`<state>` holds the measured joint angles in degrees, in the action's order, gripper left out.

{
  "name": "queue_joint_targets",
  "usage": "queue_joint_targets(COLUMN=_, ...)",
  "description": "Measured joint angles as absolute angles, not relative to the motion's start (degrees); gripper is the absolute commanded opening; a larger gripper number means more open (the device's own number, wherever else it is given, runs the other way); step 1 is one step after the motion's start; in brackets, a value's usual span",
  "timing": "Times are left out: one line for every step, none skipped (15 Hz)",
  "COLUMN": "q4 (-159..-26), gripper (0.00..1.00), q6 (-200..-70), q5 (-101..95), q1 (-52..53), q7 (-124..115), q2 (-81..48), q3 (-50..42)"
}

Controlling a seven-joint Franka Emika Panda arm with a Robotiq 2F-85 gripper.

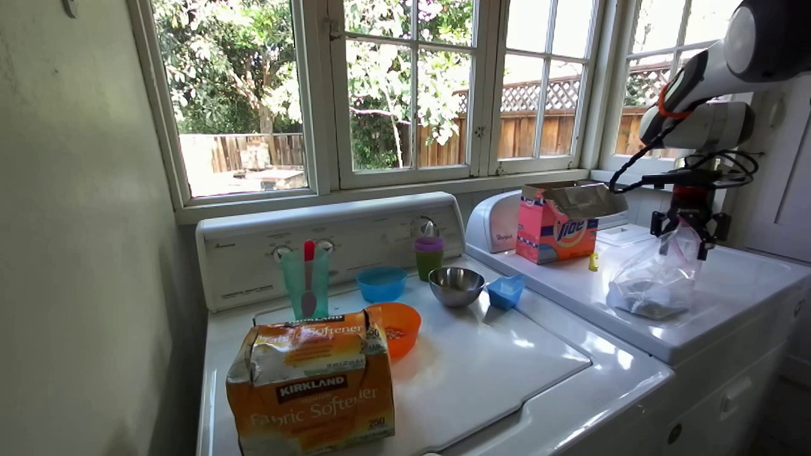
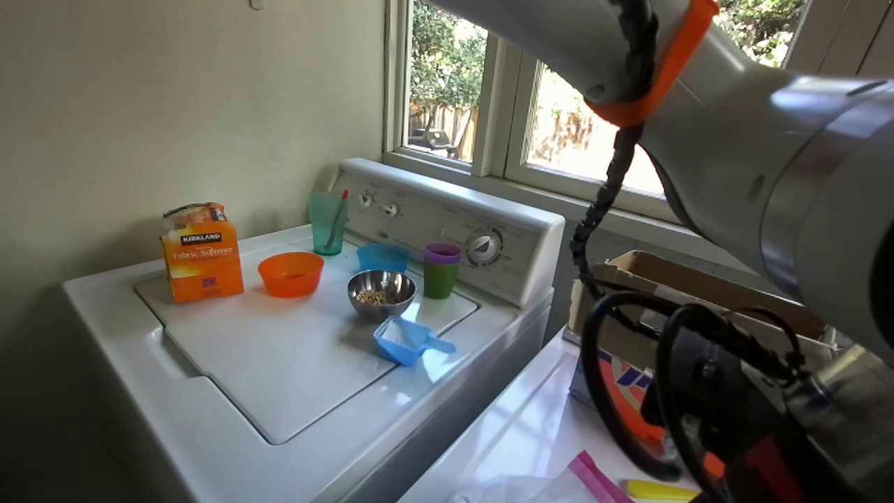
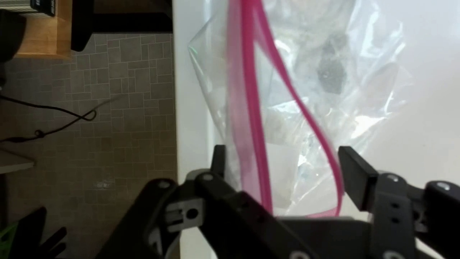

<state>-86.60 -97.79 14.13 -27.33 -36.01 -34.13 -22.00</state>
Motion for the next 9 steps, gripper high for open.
queue_joint_targets(q4=-86.11, gripper=0.40, q6=-97.79, q5=14.25, q1=-27.33, q7=-36.46, q2=-34.47, q3=-21.99)
queue_joint_targets(q4=-85.63, gripper=0.33, q6=-97.79, q5=14.36, q1=-27.33, q7=-36.95, q2=-34.75, q3=-21.99)
queue_joint_targets(q4=-85.26, gripper=0.24, q6=-97.79, q5=14.48, q1=-27.33, q7=-37.36, q2=-34.93, q3=-21.97)
queue_joint_targets(q4=-84.96, gripper=0.18, q6=-97.79, q5=14.60, q1=-27.33, q7=-37.85, q2=-35.04, q3=-21.95)
queue_joint_targets(q4=-84.69, gripper=0.11, q6=-97.79, q5=14.76, q1=-27.33, q7=-38.39, q2=-35.10, q3=-21.91)
queue_joint_targets(q4=-84.44, gripper=0.02, q6=-97.79, q5=14.84, q1=-27.32, q7=-39.10, q2=-35.11, q3=-21.84)
queue_joint_targets(q4=-84.17, gripper=0.00, q6=-97.79, q5=14.87, q1=-27.26, q7=-39.88, q2=-35.10, q3=-21.81)
queue_joint_targets(q4=-83.93, gripper=0.00, q6=-97.80, q5=14.87, q1=-27.10, q7=-40.83, q2=-35.06, q3=-21.79)
queue_joint_targets(q4=-83.74, gripper=0.00, q6=-97.81, q5=14.87, q1=-26.90, q7=-41.73, q2=-34.97, q3=-21.77)
